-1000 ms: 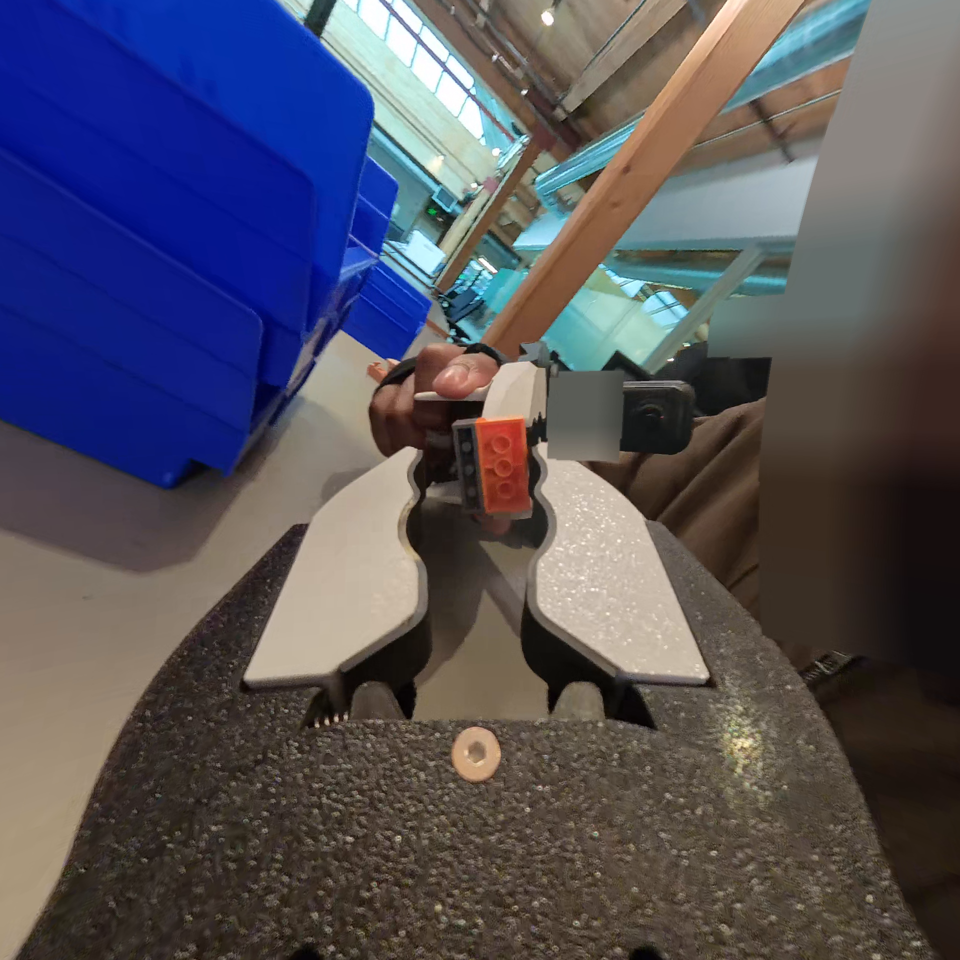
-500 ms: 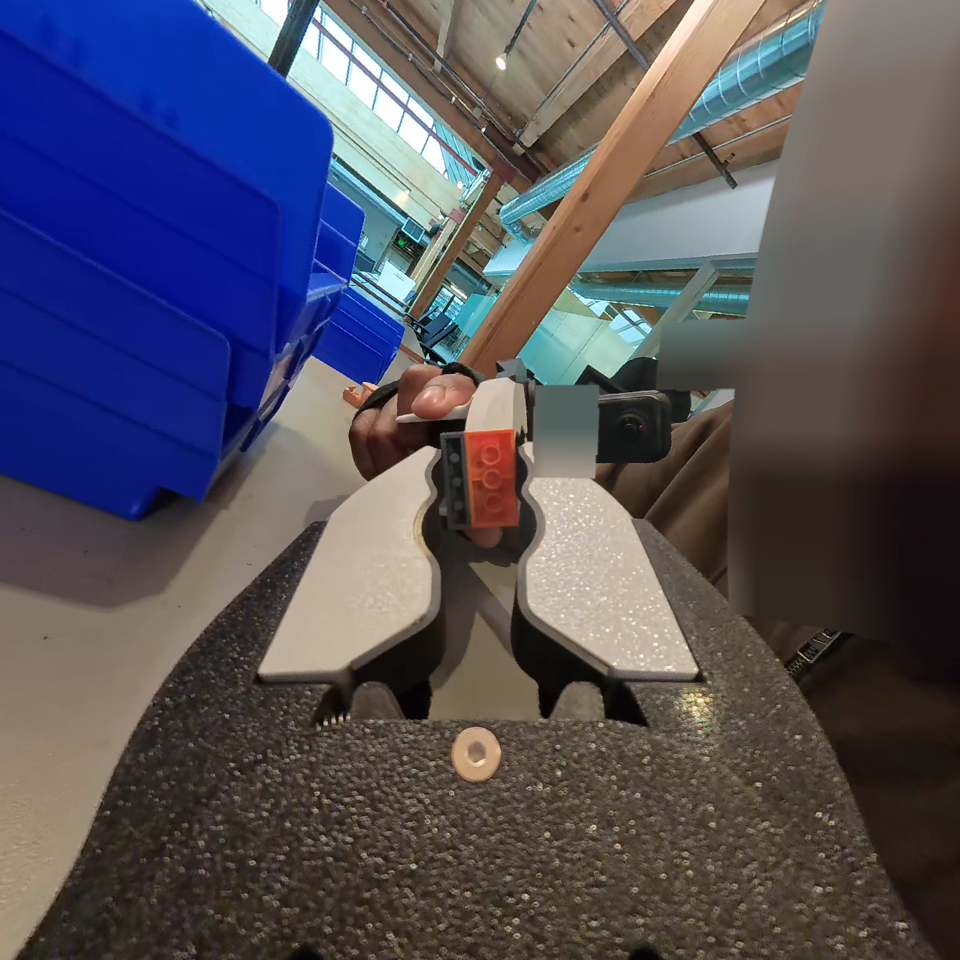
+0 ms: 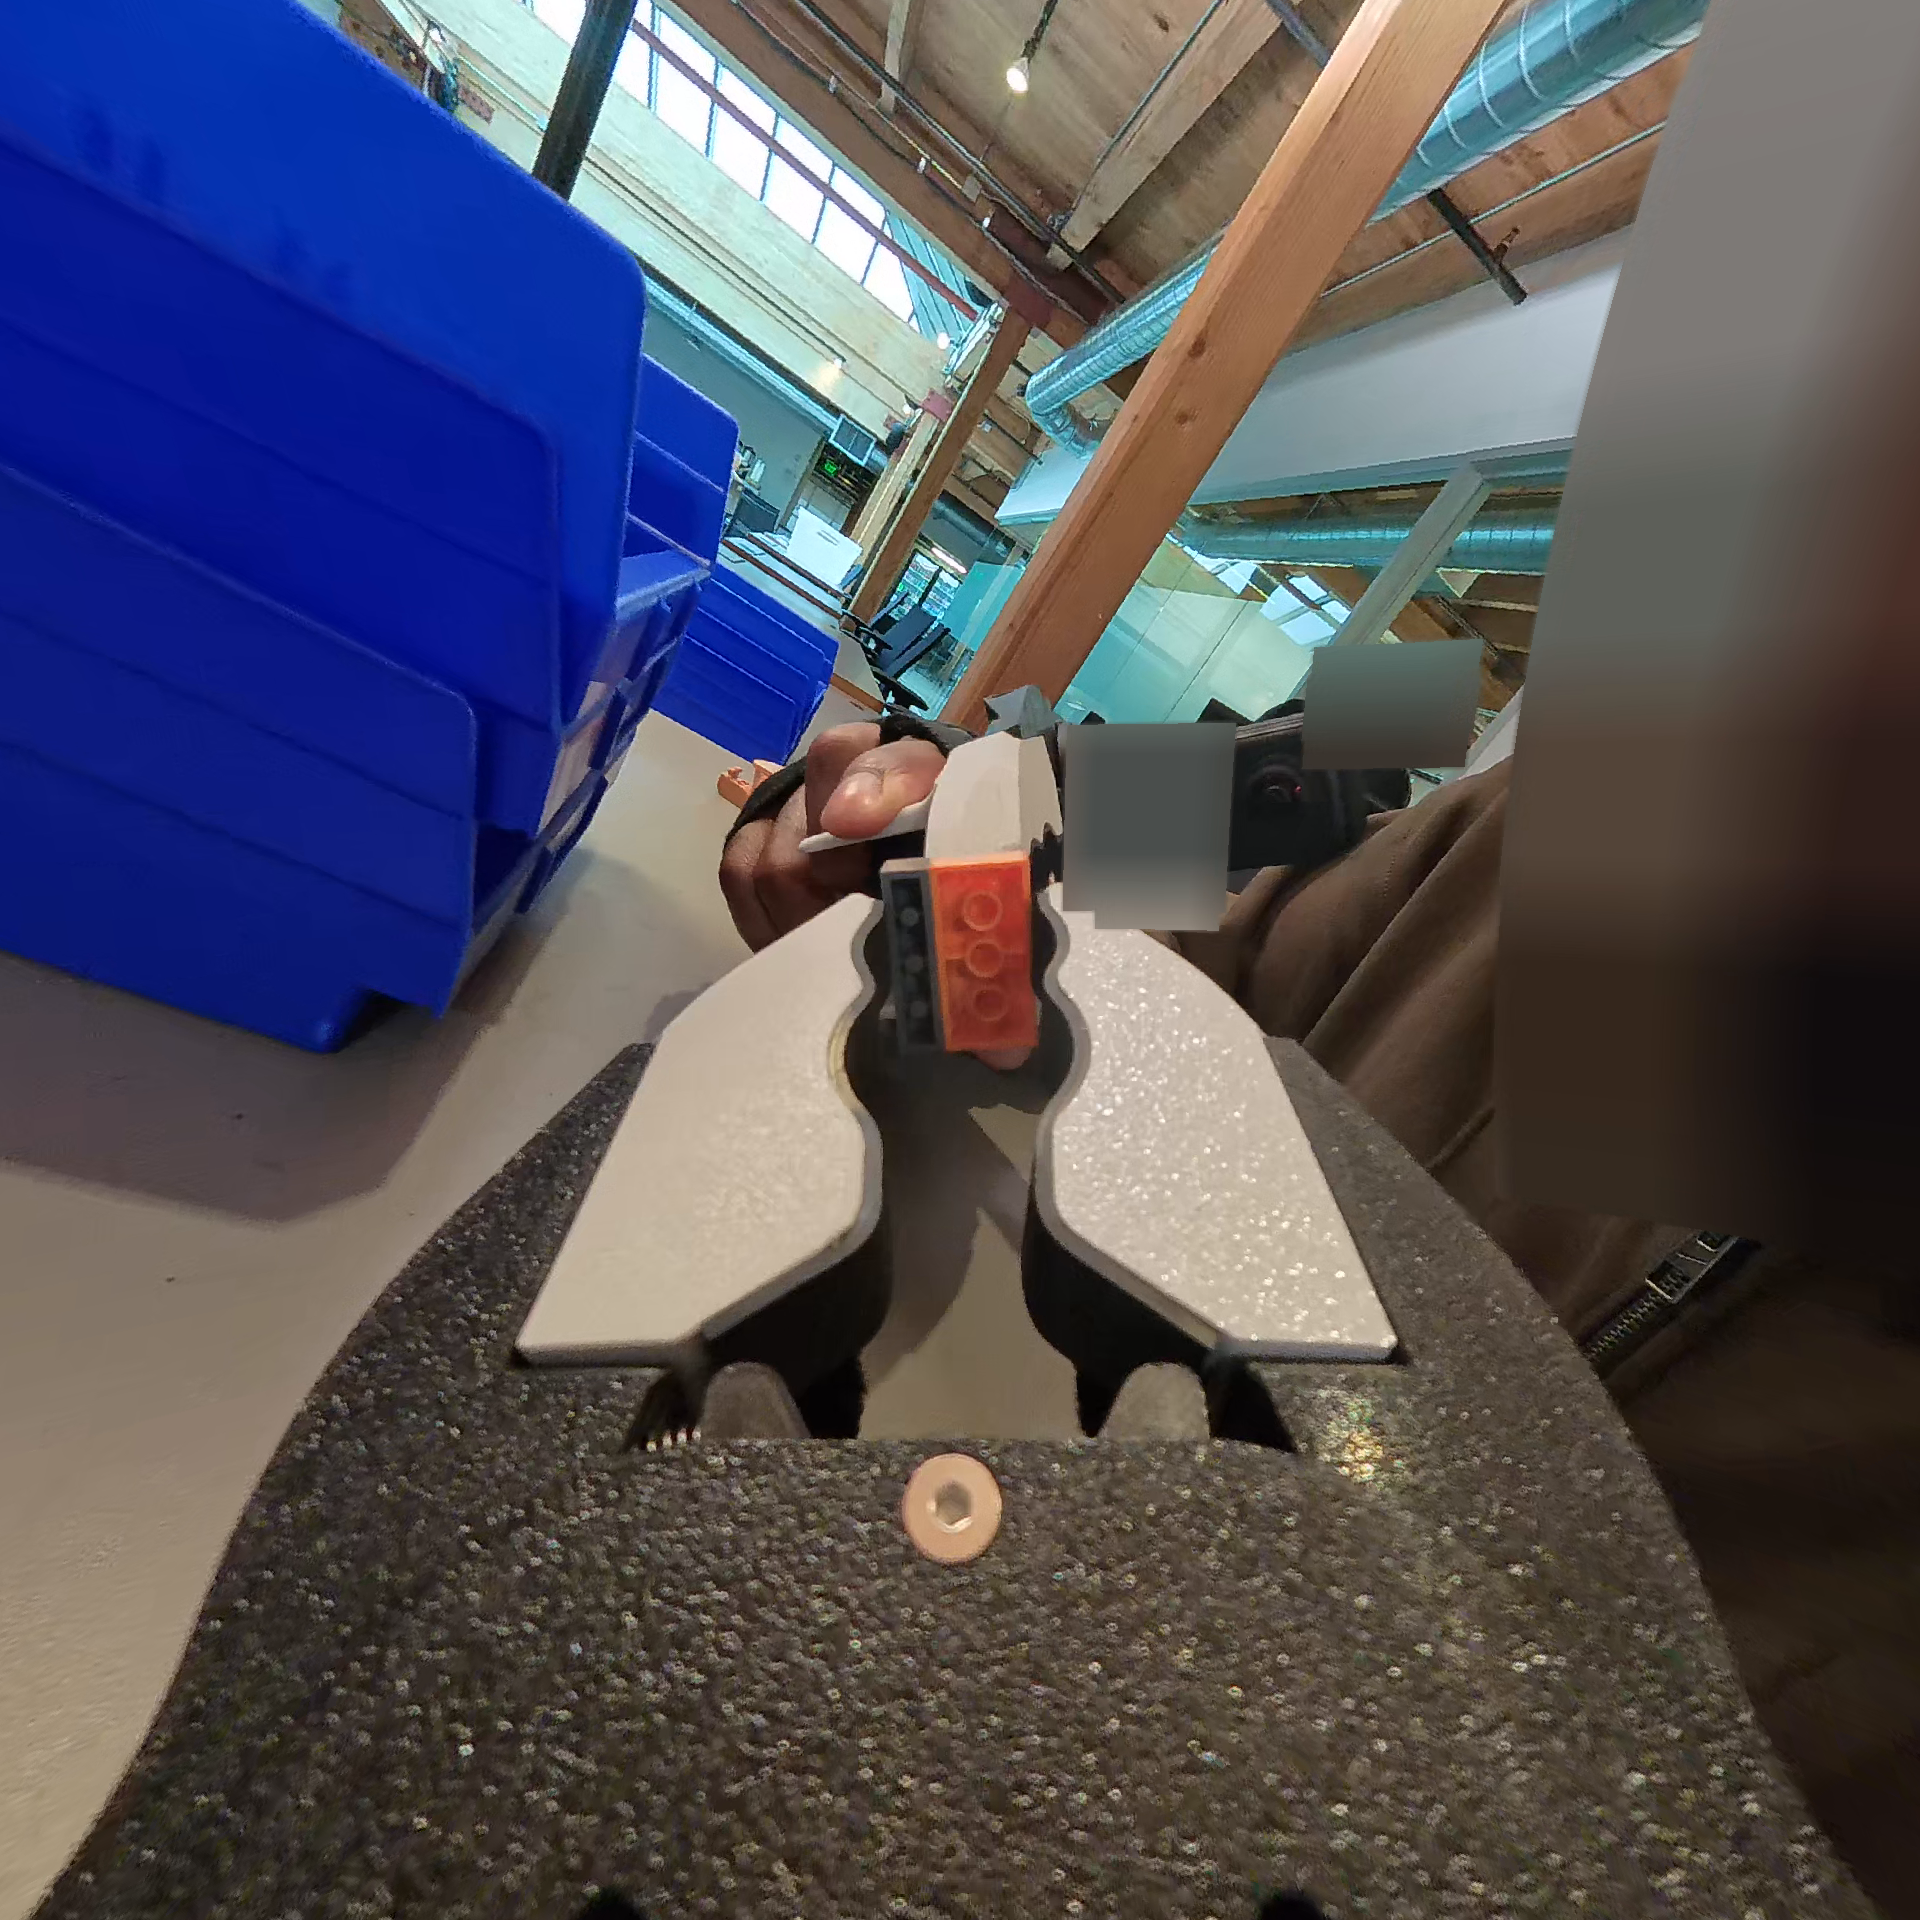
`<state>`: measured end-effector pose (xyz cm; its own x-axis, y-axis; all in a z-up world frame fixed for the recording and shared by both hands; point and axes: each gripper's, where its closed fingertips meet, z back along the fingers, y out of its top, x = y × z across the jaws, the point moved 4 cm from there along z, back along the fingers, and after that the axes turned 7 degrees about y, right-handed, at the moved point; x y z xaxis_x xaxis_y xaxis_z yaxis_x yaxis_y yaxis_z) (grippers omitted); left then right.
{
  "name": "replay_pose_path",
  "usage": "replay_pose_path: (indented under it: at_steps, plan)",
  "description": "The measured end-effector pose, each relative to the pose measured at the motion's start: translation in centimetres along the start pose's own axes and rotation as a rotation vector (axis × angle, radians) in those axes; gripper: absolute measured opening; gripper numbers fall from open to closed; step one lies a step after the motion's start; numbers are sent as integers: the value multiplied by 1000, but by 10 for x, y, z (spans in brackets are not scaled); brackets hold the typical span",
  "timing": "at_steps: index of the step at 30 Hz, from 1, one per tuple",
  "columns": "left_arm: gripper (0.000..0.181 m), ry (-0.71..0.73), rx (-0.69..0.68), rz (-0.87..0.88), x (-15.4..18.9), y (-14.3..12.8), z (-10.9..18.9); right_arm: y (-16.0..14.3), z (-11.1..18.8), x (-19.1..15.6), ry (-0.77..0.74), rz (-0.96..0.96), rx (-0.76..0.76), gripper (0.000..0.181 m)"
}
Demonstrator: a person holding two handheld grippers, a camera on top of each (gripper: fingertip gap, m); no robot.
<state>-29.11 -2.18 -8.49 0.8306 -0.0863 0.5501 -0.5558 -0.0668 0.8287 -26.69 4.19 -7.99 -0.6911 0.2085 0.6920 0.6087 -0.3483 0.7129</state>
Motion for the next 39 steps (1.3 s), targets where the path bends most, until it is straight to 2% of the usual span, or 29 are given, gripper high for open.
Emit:
replay_pose_path:
  at_steps: [1,2,4,5,7,11,13,15,17,19,22,26,29,36,39]
  plan:
    - [25,14,32,3,-2,4,3,1,1,0,1,-1,4,16]
    - [25,34,126,35,-7,17,14,2,5,4,-7,-16,30,15]
    - [25,94,288,91,-21,45,48,0,16,18,-48,-66,44,15]
    - [25,126,306,72,-24,51,57,-2,21,24,-68,-77,45,15]
    - [25,138,286,32,-20,53,58,-5,27,32,-101,-92,52,15]
    - [26,139,175,-9,-17,34,34,-6,29,40,-201,-29,22,16]
    - [26,124,161,5,-16,29,28,-7,37,61,-364,-30,-18,16]
    - [26,98,175,24,-14,29,24,-20,50,94,-593,-113,-143,17]
    - [26,77,188,42,-13,29,23,-30,56,109,-667,-224,-235,36]
    - [26,61,200,48,-10,30,23,-29,58,109,-667,-238,-239,38]
    - [26,27,232,60,-7,34,24,-19,55,98,-623,-112,-213,37]
    - [26,-99,238,163,-2,30,21,-2,26,53,-308,32,-109,30]
    - [26,-155,210,221,-1,22,14,6,11,24,-156,113,-87,25]
    - [26,-185,106,211,7,6,-1,11,2,9,-100,92,-56,17]
    - [26,-185,103,220,7,5,-2,12,1,6,-89,105,-58,15]
